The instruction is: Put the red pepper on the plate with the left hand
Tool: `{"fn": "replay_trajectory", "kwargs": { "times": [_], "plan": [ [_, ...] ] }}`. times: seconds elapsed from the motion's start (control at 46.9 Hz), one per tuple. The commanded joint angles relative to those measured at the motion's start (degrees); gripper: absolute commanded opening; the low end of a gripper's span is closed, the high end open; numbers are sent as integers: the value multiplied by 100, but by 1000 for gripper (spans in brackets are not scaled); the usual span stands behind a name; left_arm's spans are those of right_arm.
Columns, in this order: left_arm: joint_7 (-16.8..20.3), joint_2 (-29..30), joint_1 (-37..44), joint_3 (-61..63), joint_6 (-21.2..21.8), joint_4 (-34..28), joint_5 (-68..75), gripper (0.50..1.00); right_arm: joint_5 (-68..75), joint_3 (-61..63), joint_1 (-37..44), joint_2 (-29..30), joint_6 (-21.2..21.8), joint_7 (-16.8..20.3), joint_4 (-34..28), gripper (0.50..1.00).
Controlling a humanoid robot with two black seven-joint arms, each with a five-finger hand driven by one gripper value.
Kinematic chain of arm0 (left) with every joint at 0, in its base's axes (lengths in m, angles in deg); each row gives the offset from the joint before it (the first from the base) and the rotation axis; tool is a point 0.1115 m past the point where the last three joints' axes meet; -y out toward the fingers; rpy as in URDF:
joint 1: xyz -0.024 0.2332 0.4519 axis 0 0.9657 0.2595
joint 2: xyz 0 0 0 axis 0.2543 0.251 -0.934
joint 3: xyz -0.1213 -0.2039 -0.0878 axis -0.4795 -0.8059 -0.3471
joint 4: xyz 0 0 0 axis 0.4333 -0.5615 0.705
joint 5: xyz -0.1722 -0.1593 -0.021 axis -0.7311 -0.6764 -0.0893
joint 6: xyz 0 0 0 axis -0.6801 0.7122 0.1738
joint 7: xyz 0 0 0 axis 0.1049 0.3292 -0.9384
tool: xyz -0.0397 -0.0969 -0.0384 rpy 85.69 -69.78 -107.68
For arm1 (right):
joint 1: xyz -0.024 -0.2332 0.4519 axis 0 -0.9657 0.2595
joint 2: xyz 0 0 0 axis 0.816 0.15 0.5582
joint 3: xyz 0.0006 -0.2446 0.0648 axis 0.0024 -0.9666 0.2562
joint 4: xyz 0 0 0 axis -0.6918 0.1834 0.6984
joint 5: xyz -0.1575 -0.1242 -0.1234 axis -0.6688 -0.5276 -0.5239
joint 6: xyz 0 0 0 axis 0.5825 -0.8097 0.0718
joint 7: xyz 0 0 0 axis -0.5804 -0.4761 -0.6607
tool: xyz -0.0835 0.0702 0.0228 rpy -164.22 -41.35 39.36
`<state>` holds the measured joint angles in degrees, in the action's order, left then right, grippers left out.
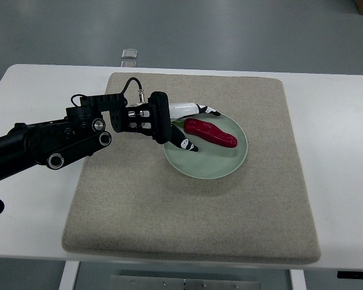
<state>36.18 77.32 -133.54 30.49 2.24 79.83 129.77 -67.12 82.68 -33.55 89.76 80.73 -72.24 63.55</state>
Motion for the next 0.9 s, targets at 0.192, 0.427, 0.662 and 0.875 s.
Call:
{"fn": "replay_trajectory", "kwargs": {
  "times": [0.192,0.427,0.662,0.875],
  "plan": [
    [0,97,-114,-162,28,8,-592,992,0,0,0,0,0,0,0,928],
    [-70,624,-281,-356,19,43,-2174,992,0,0,0,0,0,0,0,928],
    [-115,1011,-158,-971,19,8,-3597,994,0,0,0,0,0,0,0,928],
    [-176,1143,246,-1024,10,-18,-5197,994,0,0,0,0,0,0,0,928]
  ]
}}
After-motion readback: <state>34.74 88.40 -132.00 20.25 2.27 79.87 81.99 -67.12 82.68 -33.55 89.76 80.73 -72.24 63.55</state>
